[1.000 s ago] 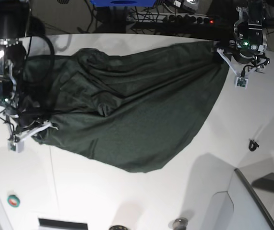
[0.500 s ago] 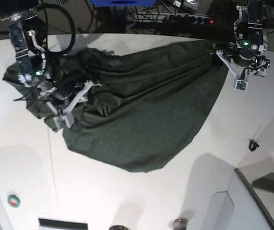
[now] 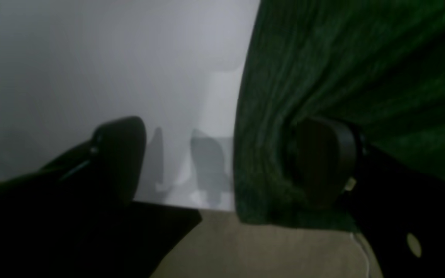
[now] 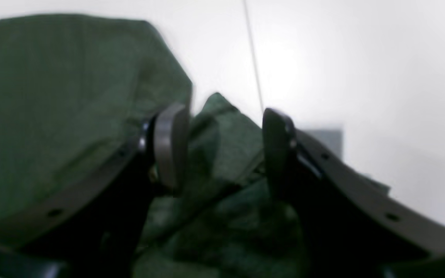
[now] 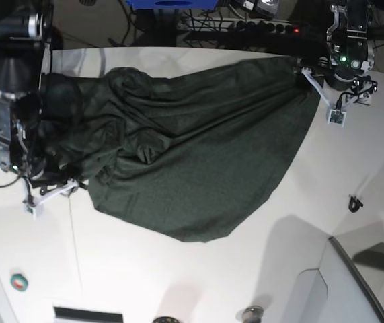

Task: Layout the t-shirt on the table in an organized manner, then fold the t-shirt properly
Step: 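Grasp the bunched shirt fabric with the right gripper and pull it outward, then reach into the shirt middle with the right gripper and grasp fabric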

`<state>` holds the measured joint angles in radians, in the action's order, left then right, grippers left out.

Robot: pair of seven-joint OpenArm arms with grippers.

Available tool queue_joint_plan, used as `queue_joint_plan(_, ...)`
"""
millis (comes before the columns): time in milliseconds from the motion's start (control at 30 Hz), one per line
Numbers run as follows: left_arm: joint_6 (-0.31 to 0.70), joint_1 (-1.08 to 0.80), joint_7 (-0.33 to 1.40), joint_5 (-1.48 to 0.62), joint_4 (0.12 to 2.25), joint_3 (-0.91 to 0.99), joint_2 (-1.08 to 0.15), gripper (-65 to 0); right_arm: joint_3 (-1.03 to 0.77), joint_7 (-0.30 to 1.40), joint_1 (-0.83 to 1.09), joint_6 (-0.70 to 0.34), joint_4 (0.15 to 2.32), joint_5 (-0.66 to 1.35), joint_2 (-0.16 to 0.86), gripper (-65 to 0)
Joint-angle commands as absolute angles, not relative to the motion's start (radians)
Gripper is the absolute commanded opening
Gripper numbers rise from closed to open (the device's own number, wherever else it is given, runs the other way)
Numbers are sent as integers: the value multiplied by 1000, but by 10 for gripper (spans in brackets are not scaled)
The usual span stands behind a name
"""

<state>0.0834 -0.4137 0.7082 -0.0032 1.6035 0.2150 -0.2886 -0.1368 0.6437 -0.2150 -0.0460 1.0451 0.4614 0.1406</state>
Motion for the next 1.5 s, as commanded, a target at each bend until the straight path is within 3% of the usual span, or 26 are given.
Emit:
queue_joint_plan(0,77,-415,700,2,1620,222,-302,-51,-140,630,-255,-48,1023,464,150,-359)
queue_joint_plan(167,77,-430,700,2,1620,222,-302,-51,-140,628,-295,-48,924,464,148,-386)
queue_joint_plan(300,77,-435,700,2,1620,222,-302,-51,-142,628,-294,-50,929,466,148,-650)
queue_joint_plan(1200,77,-435,700,2,1620,222,-303,-51,-140,628,-180,-51,1673,469,196,-648)
queue_joint_plan(1467,77,-430,700,2,1620,222,-303,-51,-130,633,-90,-179,1860,470,189,-648)
